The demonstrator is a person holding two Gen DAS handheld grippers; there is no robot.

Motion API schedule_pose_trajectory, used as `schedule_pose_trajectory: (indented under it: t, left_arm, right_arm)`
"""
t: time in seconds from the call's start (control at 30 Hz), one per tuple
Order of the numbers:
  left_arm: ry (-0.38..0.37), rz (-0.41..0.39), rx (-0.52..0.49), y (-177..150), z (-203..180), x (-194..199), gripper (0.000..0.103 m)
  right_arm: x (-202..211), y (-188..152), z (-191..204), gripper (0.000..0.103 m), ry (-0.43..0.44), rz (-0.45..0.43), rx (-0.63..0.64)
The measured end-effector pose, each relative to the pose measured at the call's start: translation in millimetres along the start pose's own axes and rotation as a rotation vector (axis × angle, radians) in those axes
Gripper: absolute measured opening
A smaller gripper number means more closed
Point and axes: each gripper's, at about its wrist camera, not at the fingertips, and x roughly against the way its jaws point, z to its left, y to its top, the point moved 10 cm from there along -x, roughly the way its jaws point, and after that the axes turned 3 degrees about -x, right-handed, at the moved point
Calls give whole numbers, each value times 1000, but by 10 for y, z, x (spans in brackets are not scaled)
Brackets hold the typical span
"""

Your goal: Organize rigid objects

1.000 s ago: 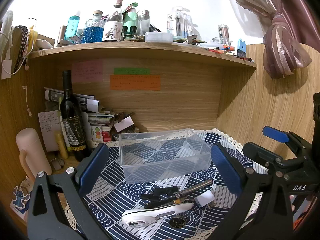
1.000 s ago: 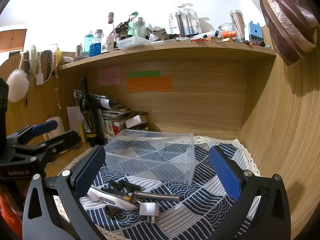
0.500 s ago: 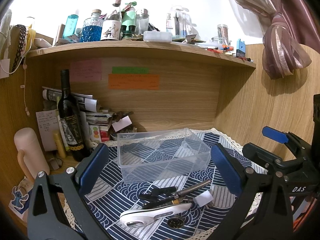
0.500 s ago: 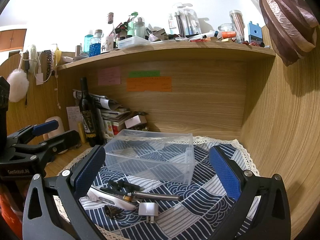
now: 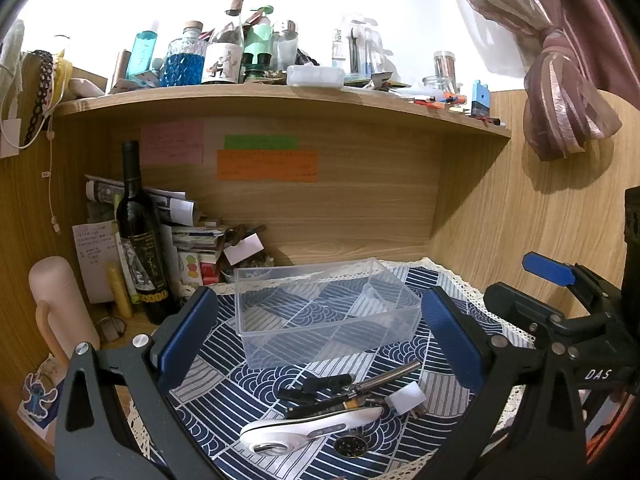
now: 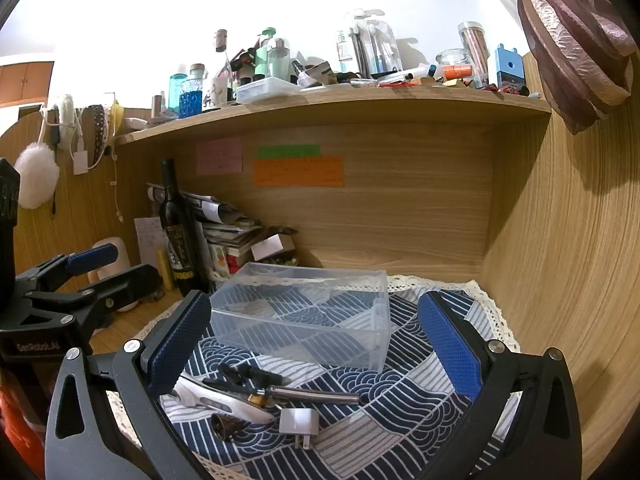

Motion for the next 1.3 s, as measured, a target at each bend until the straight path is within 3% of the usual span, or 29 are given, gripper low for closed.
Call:
schedule_pose_trajectory:
  t: [0.33, 0.37, 0.43, 0.67, 0.83, 1.03, 1.17, 1.3]
  left_arm:
    - [32, 31, 23, -113, 156, -98, 102]
    - [37, 44, 36, -145, 213, -125, 100]
    - [50, 76, 58, -228, 317, -177, 85]
    - [109, 207, 108, -754, 575, -357, 84]
    - [122, 295, 135, -1187, 583, -416, 84]
    - [139, 367, 81, -1622, 472, -443, 84]
    - [123, 402, 76, -1779, 444, -527, 85]
    - [99, 383, 95, -1740, 462, -581, 86]
  right_arm:
    - [-86, -93, -42, 103, -1, 24, -15]
    - [-111, -130, -52, 100, -4, 36, -15]
    - [-159, -203, -77, 95, -6, 59, -16]
    - [-385, -625, -136, 81, -4, 189, -24]
    - [-511, -946, -122, 81, 13, 276, -34]
    - [-614, -1278, -73, 81, 25, 365, -32]
    - [-688, -1449, -57, 80, 39, 417, -43]
    - [-786, -1538, -42, 70, 50, 449, -52]
